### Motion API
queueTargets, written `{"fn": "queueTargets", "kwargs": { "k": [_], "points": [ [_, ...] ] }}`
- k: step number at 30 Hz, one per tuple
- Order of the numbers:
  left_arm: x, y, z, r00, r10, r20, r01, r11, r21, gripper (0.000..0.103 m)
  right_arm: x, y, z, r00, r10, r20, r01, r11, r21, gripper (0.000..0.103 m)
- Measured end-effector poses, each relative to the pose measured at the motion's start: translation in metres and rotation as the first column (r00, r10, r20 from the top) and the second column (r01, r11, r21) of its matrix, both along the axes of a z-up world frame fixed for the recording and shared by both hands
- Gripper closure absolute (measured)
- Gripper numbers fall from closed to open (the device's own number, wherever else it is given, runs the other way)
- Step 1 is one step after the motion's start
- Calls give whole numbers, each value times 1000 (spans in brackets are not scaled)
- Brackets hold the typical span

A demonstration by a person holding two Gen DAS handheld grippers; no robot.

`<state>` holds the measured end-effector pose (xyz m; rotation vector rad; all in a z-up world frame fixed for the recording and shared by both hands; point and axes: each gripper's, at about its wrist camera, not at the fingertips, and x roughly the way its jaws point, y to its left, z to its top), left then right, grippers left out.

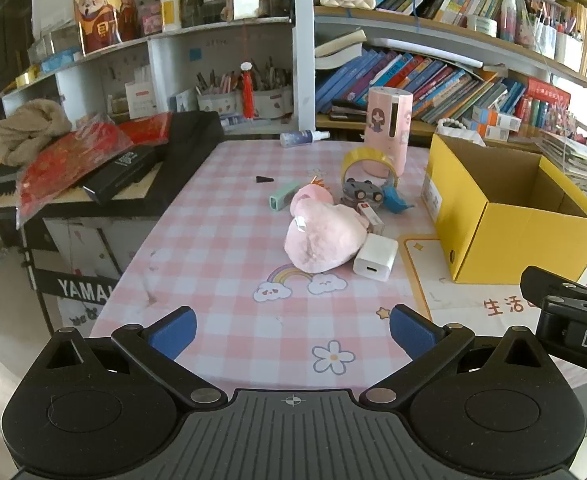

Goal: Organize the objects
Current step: 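Move left tool toward pink plush pig while right tool moves toward white charger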

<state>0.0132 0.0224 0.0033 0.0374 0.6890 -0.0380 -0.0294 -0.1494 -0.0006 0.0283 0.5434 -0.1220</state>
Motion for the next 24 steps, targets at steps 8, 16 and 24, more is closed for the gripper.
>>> {"fn": "queueTargets", "kwargs": {
  "k": [8,16,24],
  "points": [
    [2,7,-3,1000,-9,-5,9,1000,-25,0,5,2,-3,1000,-4,-11,4,1000,6,0],
    [4,12,-7,1000,-4,8,4,1000,-25,1,11,5,-5,999,36,-26,-35,999,35,0],
    [4,14,-10,999,-15,52,15,1000,-4,0,19,4,-10,999,30,-45,-29,999,40,0]
  ]
}}
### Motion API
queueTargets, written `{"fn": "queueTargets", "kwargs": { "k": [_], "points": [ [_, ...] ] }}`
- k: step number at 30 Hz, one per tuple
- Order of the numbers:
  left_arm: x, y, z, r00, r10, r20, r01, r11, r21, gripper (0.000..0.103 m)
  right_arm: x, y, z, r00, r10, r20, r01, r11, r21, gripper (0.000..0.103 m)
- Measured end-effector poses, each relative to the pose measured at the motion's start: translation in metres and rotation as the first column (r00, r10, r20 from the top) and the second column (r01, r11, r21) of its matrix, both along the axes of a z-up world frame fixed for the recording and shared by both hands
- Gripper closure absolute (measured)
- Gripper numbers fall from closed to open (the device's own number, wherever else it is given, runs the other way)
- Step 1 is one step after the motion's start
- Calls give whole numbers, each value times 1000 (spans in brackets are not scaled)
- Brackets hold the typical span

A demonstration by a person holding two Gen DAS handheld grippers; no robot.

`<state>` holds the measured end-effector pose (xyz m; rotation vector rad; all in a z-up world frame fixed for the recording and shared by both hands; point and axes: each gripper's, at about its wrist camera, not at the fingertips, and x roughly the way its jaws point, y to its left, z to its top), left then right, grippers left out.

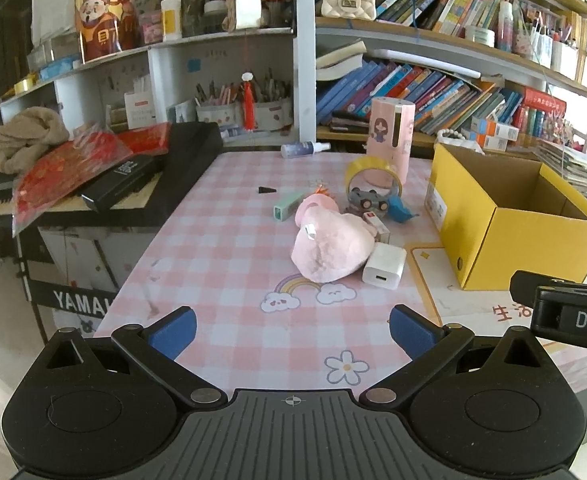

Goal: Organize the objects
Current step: 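Move left tool toward pink plush pig while right tool moves toward white charger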

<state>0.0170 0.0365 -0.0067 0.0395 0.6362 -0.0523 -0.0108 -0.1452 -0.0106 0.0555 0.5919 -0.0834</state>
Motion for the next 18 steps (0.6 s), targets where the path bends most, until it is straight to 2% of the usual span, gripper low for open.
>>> {"fn": "queueTargets", "kwargs": {
  "k": [7,13,18],
  "points": [
    [8,-2,-13,1000,-10,-7,11,999,35,0,14,-2,-10,999,41,-24,-41,999,25,0],
    [27,8,-13,999,-9,-37,8,1000,-27,0,37,5,-14,997,81,-17,-81,997,15,2],
    [43,13,-15,999,13,-45,-14,999,-30,0,60,6,-14,994,113,-2,-113,993,26,3]
  ]
}}
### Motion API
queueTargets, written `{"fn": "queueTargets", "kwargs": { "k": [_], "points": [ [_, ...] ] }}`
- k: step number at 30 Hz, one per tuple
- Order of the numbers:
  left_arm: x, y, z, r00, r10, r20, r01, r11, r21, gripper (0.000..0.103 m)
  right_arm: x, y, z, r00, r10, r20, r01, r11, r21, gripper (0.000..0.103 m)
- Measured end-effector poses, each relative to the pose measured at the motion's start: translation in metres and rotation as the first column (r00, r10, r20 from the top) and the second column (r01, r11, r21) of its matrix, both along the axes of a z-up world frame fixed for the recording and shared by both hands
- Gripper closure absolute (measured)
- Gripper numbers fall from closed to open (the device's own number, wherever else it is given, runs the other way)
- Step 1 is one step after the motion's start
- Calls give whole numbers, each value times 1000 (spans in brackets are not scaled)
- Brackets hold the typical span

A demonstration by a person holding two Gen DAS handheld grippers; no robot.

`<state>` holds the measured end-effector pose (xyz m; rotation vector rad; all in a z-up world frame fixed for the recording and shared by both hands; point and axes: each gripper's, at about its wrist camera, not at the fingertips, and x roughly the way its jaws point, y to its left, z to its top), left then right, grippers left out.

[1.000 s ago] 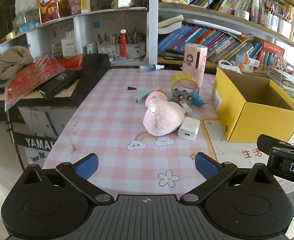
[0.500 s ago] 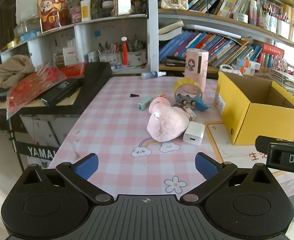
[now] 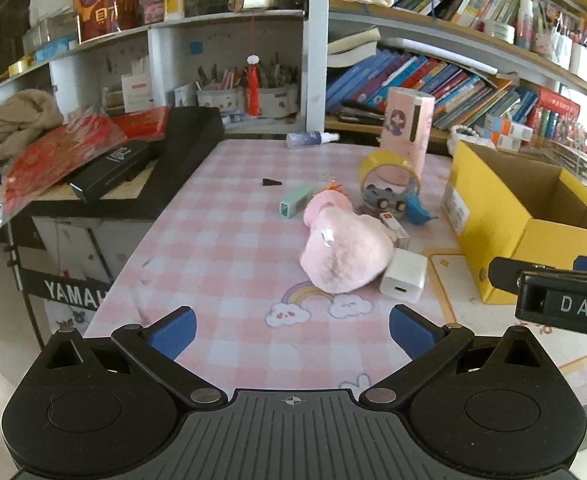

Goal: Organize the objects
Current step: 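Grasp white charger with right tool while left tool grasps pink plush pig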

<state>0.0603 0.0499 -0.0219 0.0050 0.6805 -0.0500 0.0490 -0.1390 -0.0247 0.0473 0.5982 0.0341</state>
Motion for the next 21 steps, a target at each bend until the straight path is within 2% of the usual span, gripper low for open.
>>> {"fn": "queueTargets", "kwargs": {
  "k": [4,7,9,12,14,15,21],
  "points": [
    [14,4,-5,999,18,-33,-18,1000,-13,1,19,2,-2,999,31,-10,-31,999,14,13],
    [23,6,-8,998,26,-52,-27,999,-22,2,32,5,-4,998,51,-26,-50,999,13,27],
    [29,7,-10,998,20,-62,-22,999,-33,5,40,8,-6,997,64,-39,-64,998,0,43],
    [36,7,-15,996,8,-84,-11,999,-39,17,51,12,-9,994,94,-63,-94,996,1,59],
    [40,7,-20,995,4,-99,-7,999,-33,30,58,15,-11,990,120,-72,-120,993,8,64],
    [42,7,-21,994,2,-105,-5,999,-32,32,61,16,-12,988,134,-73,-134,991,10,65],
    [51,7,-28,992,1,-127,-3,1000,-17,33,82,30,-22,970,211,-120,-213,977,-1,63]
  ]
}}
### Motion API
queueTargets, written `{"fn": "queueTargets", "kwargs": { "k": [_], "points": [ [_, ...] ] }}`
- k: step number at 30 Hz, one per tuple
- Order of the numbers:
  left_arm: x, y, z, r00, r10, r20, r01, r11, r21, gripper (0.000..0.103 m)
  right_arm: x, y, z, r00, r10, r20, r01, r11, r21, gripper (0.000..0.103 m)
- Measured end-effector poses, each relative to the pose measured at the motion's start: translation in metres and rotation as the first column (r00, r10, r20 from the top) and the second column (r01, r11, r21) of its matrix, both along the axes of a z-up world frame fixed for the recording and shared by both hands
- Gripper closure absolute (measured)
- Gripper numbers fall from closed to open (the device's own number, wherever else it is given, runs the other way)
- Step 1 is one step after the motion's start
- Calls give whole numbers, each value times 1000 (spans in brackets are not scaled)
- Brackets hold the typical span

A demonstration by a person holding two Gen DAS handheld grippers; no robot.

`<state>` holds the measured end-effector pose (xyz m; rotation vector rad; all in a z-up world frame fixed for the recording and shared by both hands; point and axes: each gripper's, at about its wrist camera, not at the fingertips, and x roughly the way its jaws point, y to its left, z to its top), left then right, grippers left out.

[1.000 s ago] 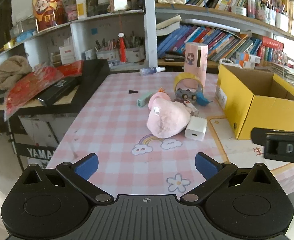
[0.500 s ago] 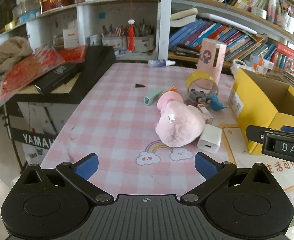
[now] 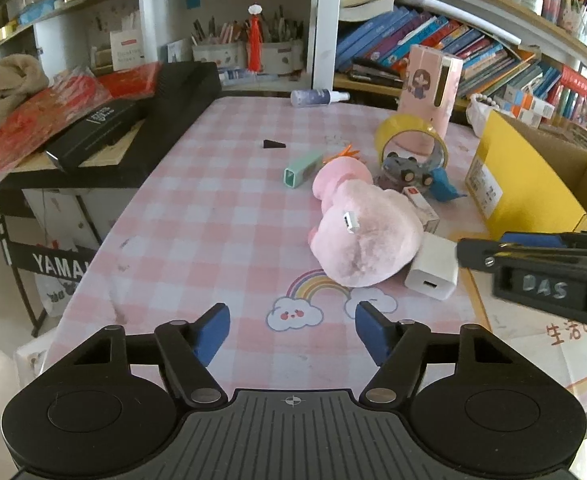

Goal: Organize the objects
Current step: 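Grasp white charger with right tool while left tool grasps pink plush pig, then carry pig in left tool and charger in right tool over the yellow box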

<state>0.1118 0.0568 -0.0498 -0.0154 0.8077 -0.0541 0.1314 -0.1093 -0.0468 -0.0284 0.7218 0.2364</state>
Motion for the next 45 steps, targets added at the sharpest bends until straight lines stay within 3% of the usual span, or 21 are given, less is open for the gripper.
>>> {"fn": "queueTargets", "kwargs": {
  "k": [3,8,11,14,18,21,27,30,36,38,41,45],
  "points": [
    [4,2,-2,1000,15,-11,-15,1000,17,33,15,6,-9,999,17,-40,-17,1000,-16,58],
    [10,6,-6,999,32,-36,-32,999,21,29,38,17,-27,995,14,-95,-23,995,-98,37],
    [12,8,-7,998,41,-39,-40,999,14,25,51,21,-41,992,22,-123,-37,992,-121,32],
    [15,7,-8,998,41,-43,-41,999,1,24,64,19,-53,988,23,-154,-40,994,-106,31],
    [21,2,-6,999,26,-38,-26,1000,-4,23,70,14,-58,981,51,-187,-66,995,-72,40],
    [27,-5,-3,1000,6,-20,-6,1000,-2,17,60,9,-40,988,81,-135,-89,994,-58,40],
    [48,-30,-2,997,-77,19,77,997,-8,11,35,-10,17,987,91,135,-85,995,-52,40],
    [66,-47,-8,991,-130,11,130,991,18,9,24,-25,40,973,73,217,-67,997,-38,40],
    [97,-73,-28,984,-176,-36,178,980,88,10,10,-51,53,979,24,204,-21,1000,-17,40],
    [101,-73,-32,985,-165,-51,169,981,94,19,6,-56,53,983,3,185,0,1000,-15,40],
    [95,-69,-27,987,-157,-39,159,985,73,32,-5,-62,54,982,-10,188,16,999,-33,40],
    [72,-57,-3,982,-188,-24,187,982,-30,33,-20,-66,54,983,-34,181,43,998,-44,40]
  ]
}}
